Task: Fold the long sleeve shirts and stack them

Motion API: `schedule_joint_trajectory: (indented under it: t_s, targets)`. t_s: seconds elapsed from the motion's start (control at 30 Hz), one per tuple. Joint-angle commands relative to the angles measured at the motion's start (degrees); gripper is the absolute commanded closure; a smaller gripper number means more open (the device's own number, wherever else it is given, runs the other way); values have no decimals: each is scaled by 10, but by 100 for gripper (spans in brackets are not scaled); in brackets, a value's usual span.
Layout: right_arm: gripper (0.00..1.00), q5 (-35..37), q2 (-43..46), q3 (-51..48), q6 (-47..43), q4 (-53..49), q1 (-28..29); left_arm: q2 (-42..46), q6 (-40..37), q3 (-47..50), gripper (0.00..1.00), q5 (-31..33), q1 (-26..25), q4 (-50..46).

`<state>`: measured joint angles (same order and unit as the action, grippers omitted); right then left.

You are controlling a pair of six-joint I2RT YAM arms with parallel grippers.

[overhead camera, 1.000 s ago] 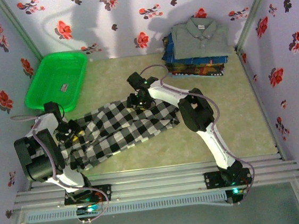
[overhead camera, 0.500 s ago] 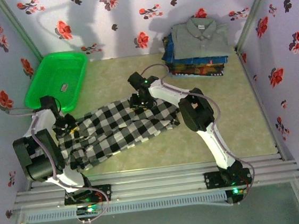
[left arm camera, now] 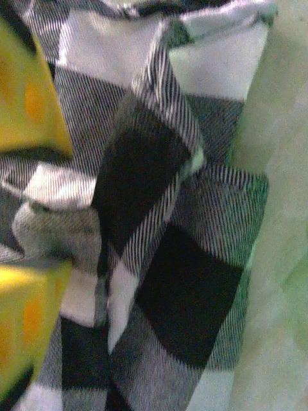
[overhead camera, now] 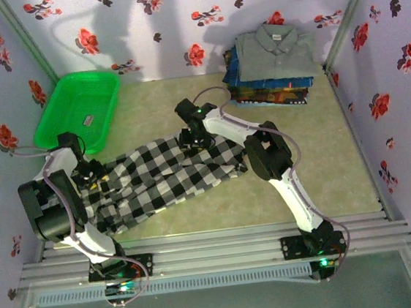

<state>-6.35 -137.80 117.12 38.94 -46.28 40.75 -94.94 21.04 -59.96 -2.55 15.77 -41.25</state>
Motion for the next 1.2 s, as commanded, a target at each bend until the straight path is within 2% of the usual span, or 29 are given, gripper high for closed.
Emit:
schedule_joint_trajectory:
  t_s: [0.0, 0.07, 0.13, 0.2, 0.3, 0.33, 0.37, 0.43, 0.47, 0.5, 0.6, 0.77, 0.87, 1.0, 1.17]
  targets:
    - [38, 32, 22, -27, -18, -15, -6, 17, 16, -21, 39, 26, 0, -27]
    - [36, 31, 62, -50, -28, 2, -6, 66, 31, -41, 31, 26, -22, -50]
    - [35, 38, 110, -74, -31, 1, -7, 111, 50, -71, 29, 39, -49, -91]
    - [32, 37, 165, -107, -33, 6, -8, 156, 70, -96, 27, 49, -96, -110]
    - [29, 56, 254, -201, -27, 4, -9, 181, 91, -125, 27, 46, -203, -119]
    - [31, 54, 286, -248, -10, 14, -11, 169, 92, -126, 31, 36, -233, -109]
    - [33, 48, 311, -297, 8, 30, -12, 149, 84, -123, 41, 13, -254, -85]
    - [40, 42, 344, -376, 51, 71, -8, 96, 62, -118, 67, 6, -278, -59]
    - [45, 42, 352, -407, 69, 97, -5, 64, 54, -118, 76, 4, -282, -51]
    - [49, 38, 355, -429, 83, 120, -2, 40, 48, -122, 81, 5, -284, -44]
    - [62, 39, 349, -461, 113, 157, 4, -15, 26, -124, 83, 7, -287, -20]
    - [63, 70, 302, -462, 149, 161, 13, -84, 29, -98, 84, 25, -272, 1]
    - [63, 103, 259, -445, 172, 167, 11, -88, 49, -65, 85, 29, -254, 4]
    - [63, 128, 188, -357, 198, 156, -2, -67, 60, -16, 83, 20, -242, -1]
    - [64, 143, 60, -168, 229, 146, -25, -4, 113, 65, 80, -62, -224, 30]
